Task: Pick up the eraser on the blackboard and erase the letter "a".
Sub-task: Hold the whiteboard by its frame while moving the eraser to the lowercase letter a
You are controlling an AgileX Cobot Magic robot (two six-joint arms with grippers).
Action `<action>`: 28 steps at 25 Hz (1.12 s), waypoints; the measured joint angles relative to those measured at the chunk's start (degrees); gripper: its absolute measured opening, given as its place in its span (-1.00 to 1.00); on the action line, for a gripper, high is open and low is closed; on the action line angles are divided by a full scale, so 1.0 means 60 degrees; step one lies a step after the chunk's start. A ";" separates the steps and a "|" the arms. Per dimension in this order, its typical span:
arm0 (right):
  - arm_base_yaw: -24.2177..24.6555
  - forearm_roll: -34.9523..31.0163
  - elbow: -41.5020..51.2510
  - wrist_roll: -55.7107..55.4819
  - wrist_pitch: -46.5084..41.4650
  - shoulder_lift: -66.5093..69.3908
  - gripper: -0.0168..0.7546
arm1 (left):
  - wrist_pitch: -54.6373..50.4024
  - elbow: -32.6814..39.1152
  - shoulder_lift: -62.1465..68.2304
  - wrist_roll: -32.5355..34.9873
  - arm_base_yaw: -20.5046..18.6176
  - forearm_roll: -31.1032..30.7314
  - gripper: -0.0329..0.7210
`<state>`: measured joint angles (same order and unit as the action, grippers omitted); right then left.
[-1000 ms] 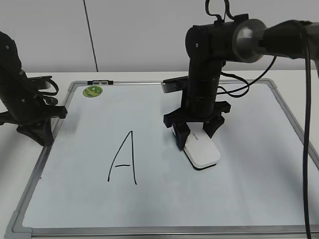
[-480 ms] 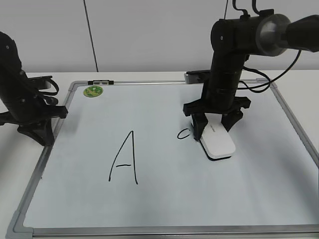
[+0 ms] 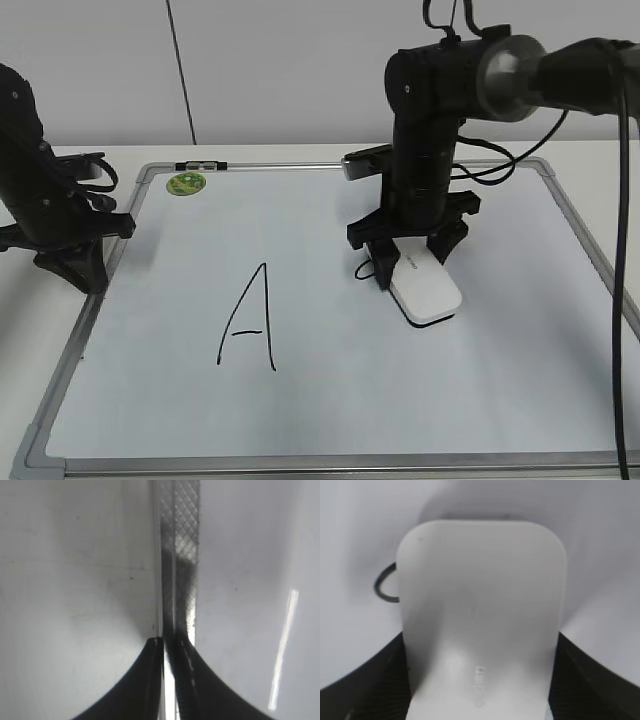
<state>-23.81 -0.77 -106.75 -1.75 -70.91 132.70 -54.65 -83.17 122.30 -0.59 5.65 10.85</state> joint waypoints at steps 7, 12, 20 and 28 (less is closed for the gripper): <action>-0.0801 -0.0293 0.0000 0.0072 0.0000 0.0015 0.39 | 0.0000 0.0000 0.0000 0.0000 0.0000 0.0000 -0.77; -0.0887 -0.0246 0.0000 0.0072 0.0000 0.0015 0.39 | -0.0006 0.0000 0.0015 0.0000 0.0000 0.0000 -0.77; -0.0143 -0.0735 0.0000 0.0054 0.0000 0.0015 0.39 | -0.0006 0.0000 0.0015 0.0006 0.0000 0.0000 -0.77; 0.1095 -0.0739 -0.0021 -0.0019 0.0018 -0.0024 0.39 | -0.0006 0.0000 0.0015 0.0098 0.0000 0.0000 -0.77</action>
<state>-17.23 -5.21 -106.88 -1.86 -70.80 132.56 -54.68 -83.17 122.39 0.00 5.65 10.85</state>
